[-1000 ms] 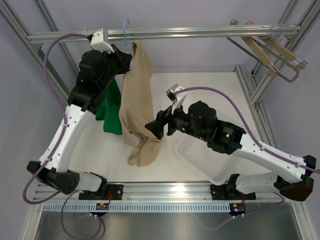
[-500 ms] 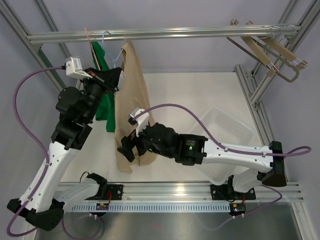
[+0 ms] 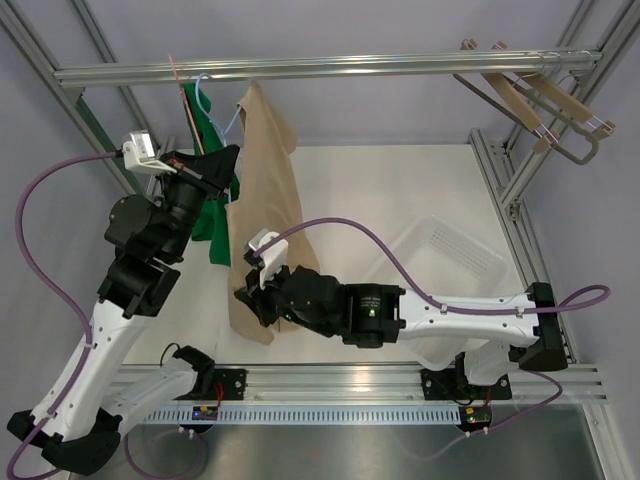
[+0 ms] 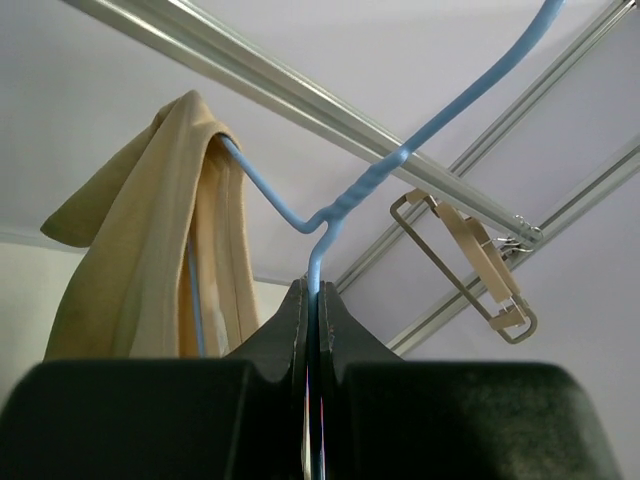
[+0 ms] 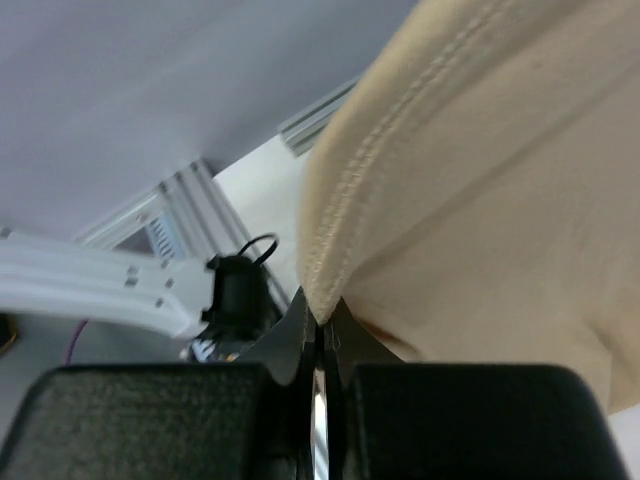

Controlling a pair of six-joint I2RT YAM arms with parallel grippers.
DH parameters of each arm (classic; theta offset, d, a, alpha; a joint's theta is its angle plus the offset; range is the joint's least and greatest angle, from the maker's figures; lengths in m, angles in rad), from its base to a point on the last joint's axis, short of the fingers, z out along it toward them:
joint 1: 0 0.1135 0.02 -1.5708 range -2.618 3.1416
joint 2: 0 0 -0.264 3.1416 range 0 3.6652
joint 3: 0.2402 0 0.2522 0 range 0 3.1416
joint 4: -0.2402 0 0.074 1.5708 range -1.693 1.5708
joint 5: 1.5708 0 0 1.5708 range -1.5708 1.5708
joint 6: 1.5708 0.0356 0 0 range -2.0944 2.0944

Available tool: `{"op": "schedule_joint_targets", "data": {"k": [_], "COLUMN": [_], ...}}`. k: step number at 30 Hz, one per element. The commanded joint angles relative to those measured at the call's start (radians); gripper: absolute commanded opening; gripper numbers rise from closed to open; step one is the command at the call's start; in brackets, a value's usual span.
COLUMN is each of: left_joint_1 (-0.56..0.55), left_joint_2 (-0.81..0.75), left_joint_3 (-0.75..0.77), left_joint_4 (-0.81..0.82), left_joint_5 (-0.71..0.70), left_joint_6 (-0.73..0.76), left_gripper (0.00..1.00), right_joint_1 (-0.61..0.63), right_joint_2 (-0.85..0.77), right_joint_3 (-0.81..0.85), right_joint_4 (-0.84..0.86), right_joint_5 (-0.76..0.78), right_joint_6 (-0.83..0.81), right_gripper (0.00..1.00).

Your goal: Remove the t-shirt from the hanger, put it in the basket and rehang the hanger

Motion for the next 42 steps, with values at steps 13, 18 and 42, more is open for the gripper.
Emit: {"op": "schedule_joint_targets", "data": {"k": [13, 18, 42], "left_joint_1": [-0.005, -0.006, -0.006], "left_joint_2": [0.056, 0.003, -0.406], "left_joint_3": [0.356, 0.456, 0.123], "left_joint_4": [0.062, -0.056, -0.159], "left_joint_5": [0.099, 0.326, 0.595], "left_joint_6": [-0.017, -0.100, -0.255], "left_gripper": [0.00, 0.00, 0.00], "right_joint_1": [0.217, 0.039, -0.464], "right_joint_2": [-0.164, -0.197, -0.326], "right_joint_3": [-0.166, -0.197, -0.207], "right_joint_4": [-0.184, -0.205, 0.262], "right_joint_5": [0.058, 0.012, -0.556], "right_joint_6": [0.123, 0.046, -0.235], "right_gripper": [0.00, 0.00, 0.79]}}
